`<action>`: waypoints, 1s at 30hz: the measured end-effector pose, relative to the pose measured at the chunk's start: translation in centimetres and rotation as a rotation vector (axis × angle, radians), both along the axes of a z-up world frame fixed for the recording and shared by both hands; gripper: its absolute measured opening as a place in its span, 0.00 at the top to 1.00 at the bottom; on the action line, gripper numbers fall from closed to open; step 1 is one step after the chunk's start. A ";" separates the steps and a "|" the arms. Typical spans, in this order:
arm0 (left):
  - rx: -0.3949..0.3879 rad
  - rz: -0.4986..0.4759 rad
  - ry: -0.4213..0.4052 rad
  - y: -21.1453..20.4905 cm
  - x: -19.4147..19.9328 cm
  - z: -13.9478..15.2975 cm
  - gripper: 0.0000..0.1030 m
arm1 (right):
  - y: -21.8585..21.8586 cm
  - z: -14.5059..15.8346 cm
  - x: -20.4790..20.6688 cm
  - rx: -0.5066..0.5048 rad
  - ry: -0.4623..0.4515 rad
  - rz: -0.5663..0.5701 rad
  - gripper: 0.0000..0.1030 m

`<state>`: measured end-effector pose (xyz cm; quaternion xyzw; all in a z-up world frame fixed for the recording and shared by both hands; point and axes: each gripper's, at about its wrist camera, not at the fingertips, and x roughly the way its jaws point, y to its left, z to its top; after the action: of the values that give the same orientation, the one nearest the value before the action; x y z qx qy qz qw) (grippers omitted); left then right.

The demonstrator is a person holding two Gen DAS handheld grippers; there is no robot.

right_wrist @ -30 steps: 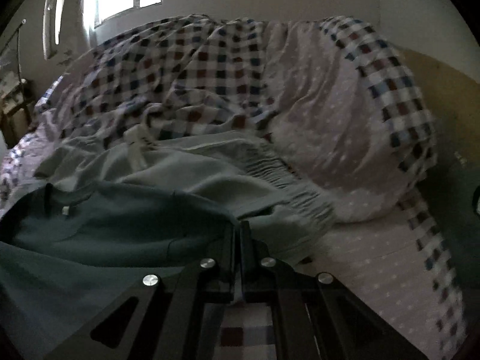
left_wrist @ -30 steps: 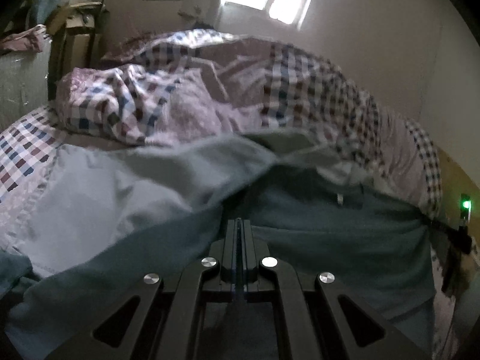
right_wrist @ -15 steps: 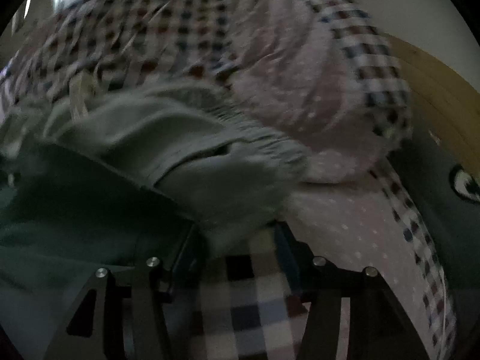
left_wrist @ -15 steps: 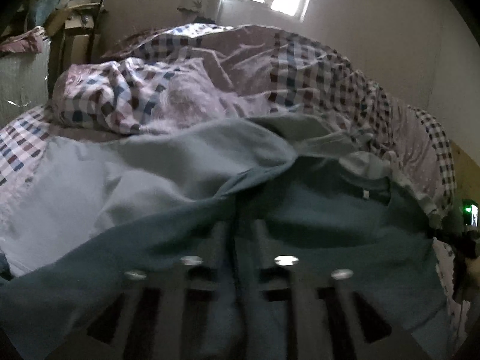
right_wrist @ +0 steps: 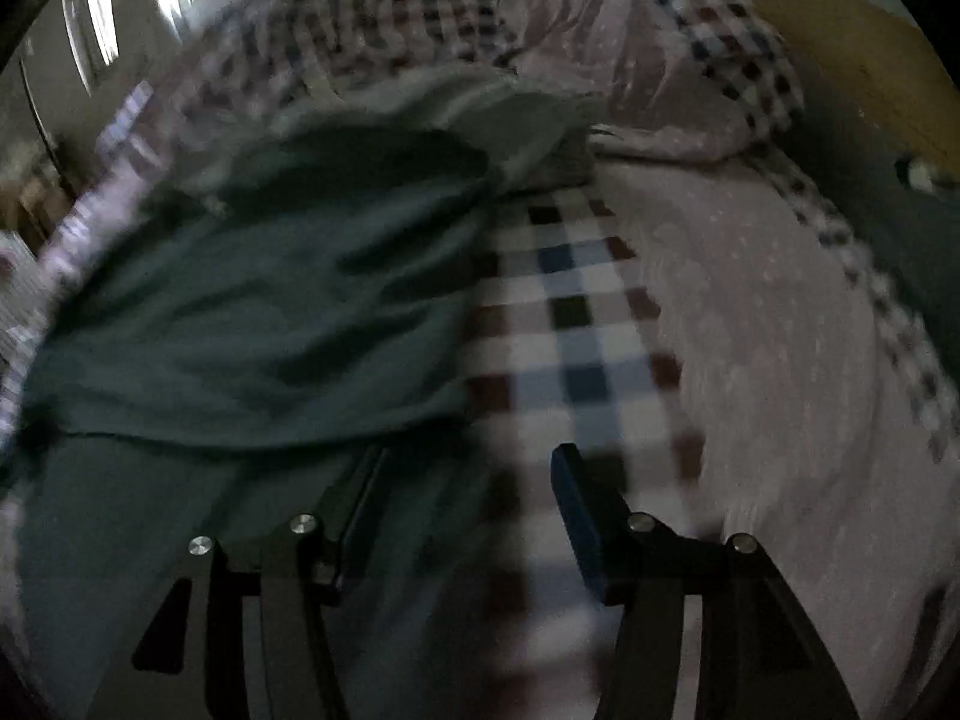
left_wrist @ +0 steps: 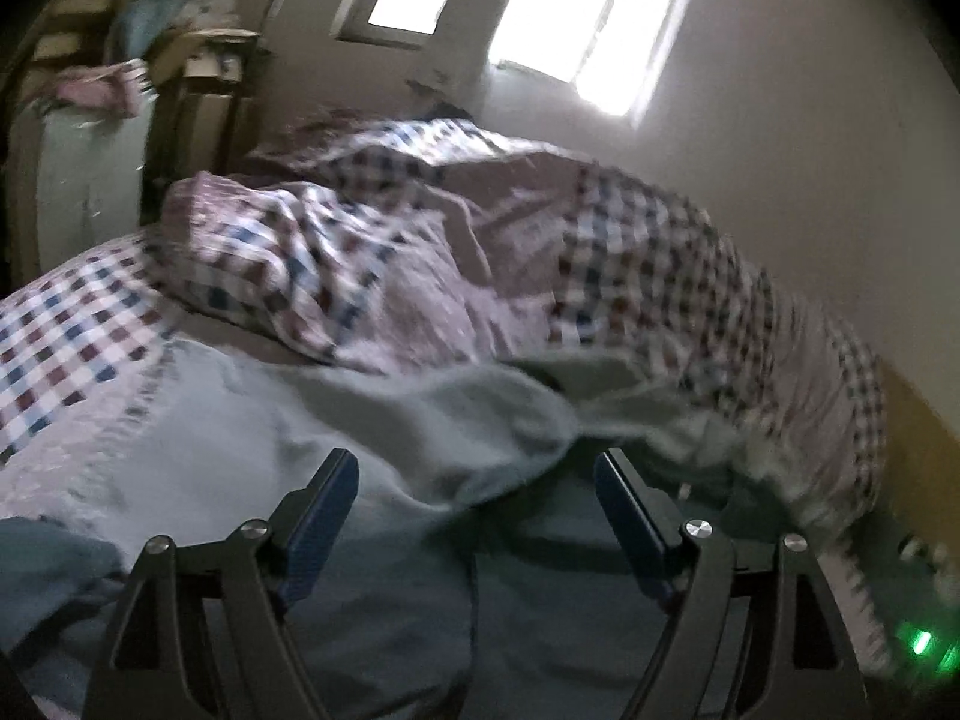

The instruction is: Fold clothes

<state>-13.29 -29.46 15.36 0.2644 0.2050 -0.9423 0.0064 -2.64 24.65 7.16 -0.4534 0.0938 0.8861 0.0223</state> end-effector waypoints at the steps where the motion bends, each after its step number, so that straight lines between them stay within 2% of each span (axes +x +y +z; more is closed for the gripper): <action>1: 0.042 0.023 0.014 -1.3 1.2 0.8 0.17 | -0.3 0.7 1.3 -0.032 0.032 0.004 0.43; 3: 0.126 0.069 0.029 -3.7 3.1 1.4 0.16 | -0.9 1.9 3.4 -0.085 0.092 0.022 0.42; 4: 0.196 0.104 0.034 -5.4 4.7 1.5 0.15 | -1.4 2.4 3.9 -0.102 0.115 0.042 0.41; 8: 0.418 0.199 -0.006 -10.8 9.7 -0.8 0.15 | -3.4 3.8 4.5 -0.129 0.179 0.114 0.40; 11: 0.531 0.243 -0.038 -13.5 13.6 -3.2 0.15 | -5.1 3.9 5.0 -0.118 0.209 0.170 0.40; 13: 0.554 0.278 -0.066 -14.7 15.8 -4.6 0.15 | -6.0 3.6 5.2 -0.113 0.202 0.202 0.40; 17: 0.572 0.323 -0.130 -16.0 17.8 -6.5 0.15 | -8.0 2.9 5.4 -0.089 0.194 0.259 0.40; 24: 0.581 0.278 -0.282 -15.2 15.4 -9.2 0.15 | -9.7 2.0 5.2 -0.076 0.188 0.296 0.38; 28: 0.445 0.327 -0.426 -14.6 13.8 -10.0 0.15 | -9.7 1.3 5.1 -0.080 0.175 0.287 0.37; 30: 0.360 0.346 -0.460 -14.4 13.8 -9.3 0.16 | -9.6 0.9 4.6 -0.082 0.165 0.285 0.37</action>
<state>0.55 -43.91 6.04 0.4285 0.4032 -0.7915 0.1654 2.00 15.06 8.09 -0.3885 0.0660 0.9099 -0.1295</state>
